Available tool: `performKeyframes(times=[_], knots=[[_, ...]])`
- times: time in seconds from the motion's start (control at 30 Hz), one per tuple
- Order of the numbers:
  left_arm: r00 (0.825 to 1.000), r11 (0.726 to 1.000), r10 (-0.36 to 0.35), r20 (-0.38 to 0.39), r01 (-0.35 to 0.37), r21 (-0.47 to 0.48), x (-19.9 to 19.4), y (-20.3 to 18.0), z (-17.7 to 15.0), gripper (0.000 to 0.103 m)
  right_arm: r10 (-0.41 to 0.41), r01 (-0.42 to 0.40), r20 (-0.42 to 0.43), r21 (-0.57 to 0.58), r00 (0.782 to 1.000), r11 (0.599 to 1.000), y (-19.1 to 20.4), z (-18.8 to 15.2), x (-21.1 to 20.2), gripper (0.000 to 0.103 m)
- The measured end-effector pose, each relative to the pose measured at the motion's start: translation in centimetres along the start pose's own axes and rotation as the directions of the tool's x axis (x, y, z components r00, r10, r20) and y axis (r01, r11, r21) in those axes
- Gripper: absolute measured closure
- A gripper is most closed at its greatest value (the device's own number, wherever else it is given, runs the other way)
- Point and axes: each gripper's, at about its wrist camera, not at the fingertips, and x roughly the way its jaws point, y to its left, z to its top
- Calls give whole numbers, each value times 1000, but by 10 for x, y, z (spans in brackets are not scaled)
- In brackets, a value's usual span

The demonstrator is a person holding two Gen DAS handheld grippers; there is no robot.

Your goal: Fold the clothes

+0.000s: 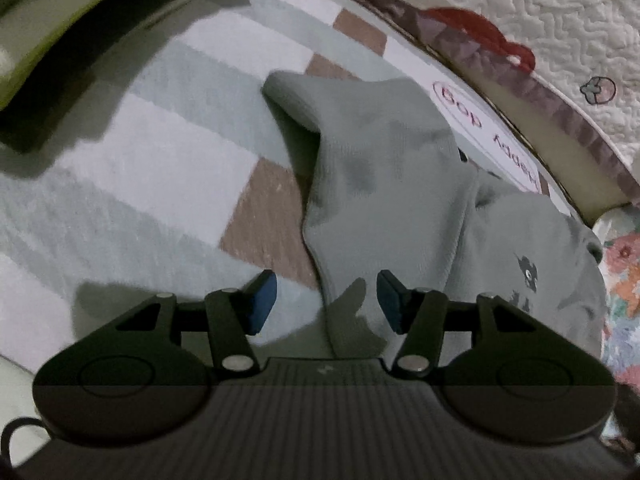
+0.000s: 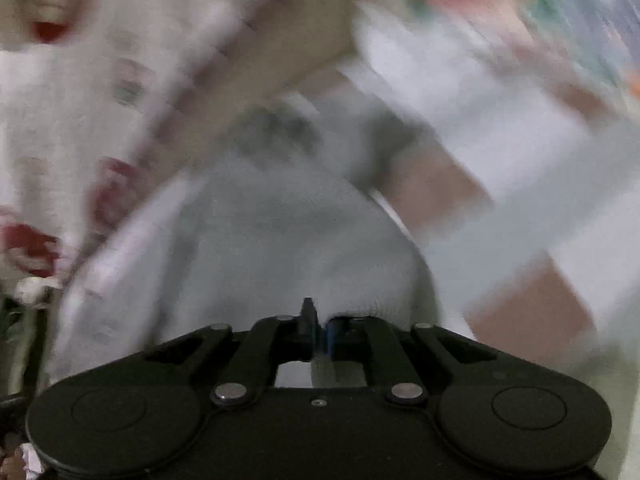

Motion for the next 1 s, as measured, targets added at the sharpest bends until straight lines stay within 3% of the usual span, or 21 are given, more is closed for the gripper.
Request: performKeyframes(times=[0.03, 0.17, 0.23, 0.4, 0.5, 0.6, 0.73, 0.83, 0.9, 0.97, 1.0], knots=[[1000, 1000, -3, 16, 4, -19, -1, 2, 1, 49, 3, -3, 62, -1, 998, 1000, 7, 6, -19, 96], [994, 991, -60, 91, 70, -112, -13, 18, 7, 48, -162, 179, 187, -78, 969, 981, 8, 14, -61, 96], [991, 983, -95, 98, 109, -148, -14, 23, 9, 48, -258, 288, 207, -127, 944, 949, 1, 11, -63, 96], [993, 982, -105, 50, 111, -153, 0, 18, 9, 48, -350, 349, 124, 28, 929, 937, -33, -6, -62, 97], [994, 987, -82, 74, 92, -135, 1, 14, 10, 47, -398, 404, 155, -3, 904, 915, -42, -10, -71, 97], [991, 994, -44, 125, 56, -95, 0, 7, 15, 39, -391, 402, 169, -34, 905, 915, -43, -12, -72, 97], [990, 994, -63, 124, 74, -80, 22, 0, 24, 38, -317, 323, 135, -24, 939, 946, -43, -15, -62, 94], [980, 993, -76, 182, 90, -74, 31, -8, 25, 25, -286, 291, 109, -31, 952, 956, -42, -19, -56, 91], [976, 995, -83, 200, 92, -40, 35, -13, 25, 29, -265, 267, 77, -29, 961, 963, -42, -22, -53, 91], [985, 995, -98, 142, 93, 39, 42, -20, 26, 99, -230, 230, 40, -13, 972, 973, -46, -25, -52, 91], [991, 994, -89, 99, 82, 72, 46, -24, 26, 101, -213, 213, 22, -4, 977, 977, -48, -27, -51, 90]])
